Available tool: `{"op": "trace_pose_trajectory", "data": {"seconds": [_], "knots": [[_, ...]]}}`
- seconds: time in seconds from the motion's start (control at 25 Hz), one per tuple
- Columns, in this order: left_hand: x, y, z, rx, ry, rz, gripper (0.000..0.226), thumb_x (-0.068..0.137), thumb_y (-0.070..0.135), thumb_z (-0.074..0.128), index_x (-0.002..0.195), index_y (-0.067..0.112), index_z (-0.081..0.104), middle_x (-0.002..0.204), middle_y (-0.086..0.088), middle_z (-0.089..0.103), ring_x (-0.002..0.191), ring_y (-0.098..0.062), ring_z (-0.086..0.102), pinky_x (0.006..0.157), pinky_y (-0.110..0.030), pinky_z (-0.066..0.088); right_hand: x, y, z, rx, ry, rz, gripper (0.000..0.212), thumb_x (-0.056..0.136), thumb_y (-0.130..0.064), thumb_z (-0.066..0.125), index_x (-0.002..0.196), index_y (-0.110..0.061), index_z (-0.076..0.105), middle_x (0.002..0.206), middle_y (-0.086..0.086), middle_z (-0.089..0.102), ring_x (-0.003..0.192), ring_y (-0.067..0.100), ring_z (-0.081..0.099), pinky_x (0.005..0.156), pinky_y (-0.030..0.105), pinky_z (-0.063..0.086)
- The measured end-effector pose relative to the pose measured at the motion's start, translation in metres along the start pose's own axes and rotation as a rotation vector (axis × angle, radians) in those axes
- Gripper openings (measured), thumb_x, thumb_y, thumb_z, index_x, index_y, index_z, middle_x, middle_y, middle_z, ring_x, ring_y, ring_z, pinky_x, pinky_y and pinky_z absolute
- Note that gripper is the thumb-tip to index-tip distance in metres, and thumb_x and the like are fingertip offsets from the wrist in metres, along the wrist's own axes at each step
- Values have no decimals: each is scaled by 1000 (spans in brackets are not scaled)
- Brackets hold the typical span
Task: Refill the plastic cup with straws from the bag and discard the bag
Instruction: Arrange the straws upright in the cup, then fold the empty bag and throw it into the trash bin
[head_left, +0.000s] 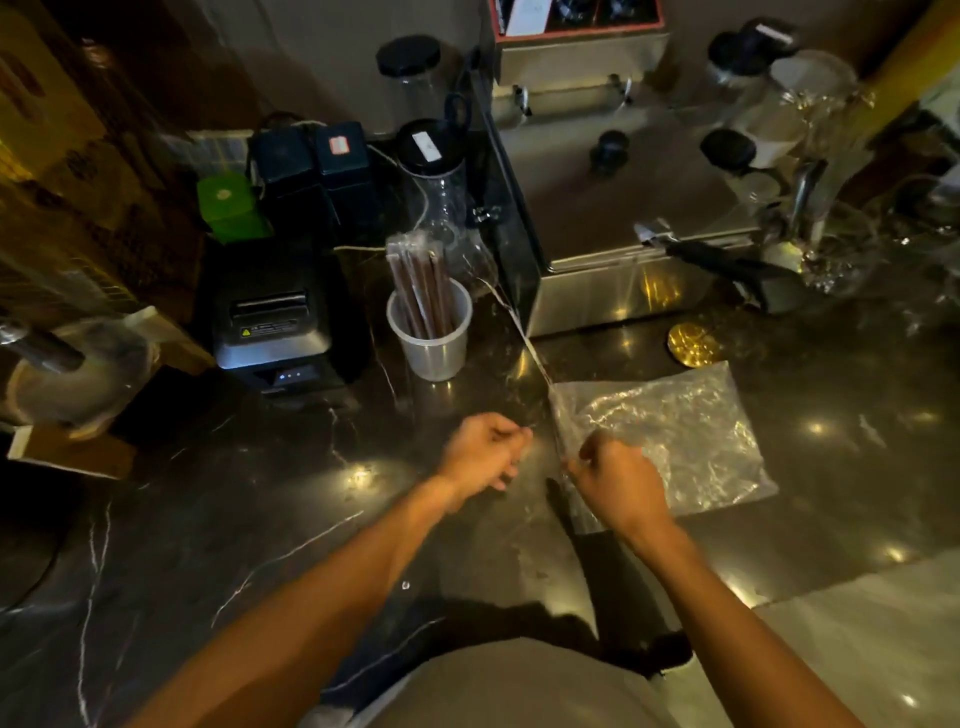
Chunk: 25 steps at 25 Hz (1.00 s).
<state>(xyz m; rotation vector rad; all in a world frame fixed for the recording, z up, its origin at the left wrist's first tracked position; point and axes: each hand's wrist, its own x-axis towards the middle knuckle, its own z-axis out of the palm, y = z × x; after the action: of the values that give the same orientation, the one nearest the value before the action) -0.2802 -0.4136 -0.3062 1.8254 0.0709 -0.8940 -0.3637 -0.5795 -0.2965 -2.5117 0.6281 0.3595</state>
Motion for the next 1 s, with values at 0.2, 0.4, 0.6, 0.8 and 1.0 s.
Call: {"op": "trace_pose_trajectory", "data": {"seconds": [0.2,0.4,0.6,0.8,1.0], "knots": [[1,-6,63,0,-136,-130,14,100,30,63,109,20,58,105,-8,65,95,-23,65,85,-41,60,-32,25,26,-165,-70,38,50,94,-49,66,122,-10,51,116,11,66,104,34,71,76,38,50],[4,-11,81,-70,-105,-157,10,100,29,64,104,20,62,104,-10,67,94,-23,66,90,-40,59,-40,31,45,-321,-12,-50,32,104,-25,50,132,-8,49,127,12,62,104,31,73,81,38,53],[-1,-14,68,-185,59,-132,7,100,20,62,104,16,59,99,-9,65,87,-22,64,76,-33,55,-44,16,19,-260,-20,-143,23,100,-24,51,116,-9,57,113,11,67,98,34,71,77,38,48],[-13,-6,0,-421,179,180,26,99,13,57,125,16,62,114,-1,66,117,-31,63,92,-32,53,-56,-7,-65,259,-130,-290,7,91,-24,63,84,-22,63,73,-3,67,66,17,62,60,35,48],[-48,33,-60,-343,-96,466,53,80,32,75,131,25,62,135,-4,66,127,-21,62,105,-35,52,-52,-42,-128,566,-229,-472,17,84,-18,54,68,-16,58,63,-7,54,58,4,51,55,15,41]]}}
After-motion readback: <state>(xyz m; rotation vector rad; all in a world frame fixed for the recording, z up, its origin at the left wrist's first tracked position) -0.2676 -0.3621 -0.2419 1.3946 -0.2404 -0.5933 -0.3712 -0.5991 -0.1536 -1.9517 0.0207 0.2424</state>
